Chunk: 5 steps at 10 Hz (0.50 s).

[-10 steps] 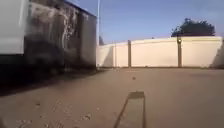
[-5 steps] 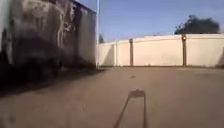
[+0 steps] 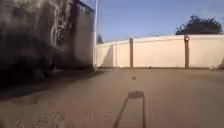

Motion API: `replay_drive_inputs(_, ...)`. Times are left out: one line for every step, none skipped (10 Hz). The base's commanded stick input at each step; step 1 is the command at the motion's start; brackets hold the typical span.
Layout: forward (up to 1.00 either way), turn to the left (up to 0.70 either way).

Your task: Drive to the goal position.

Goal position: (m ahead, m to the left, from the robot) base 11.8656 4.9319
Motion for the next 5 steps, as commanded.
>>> replay_drive_inputs(1.0, 0.0)
replay_drive_inputs(1.0, 0.0)
replay_drive_inputs(1.0, 0.0)
replay_drive_inputs(1.0, 0.0)
replay_drive_inputs(1.0, 0.0)
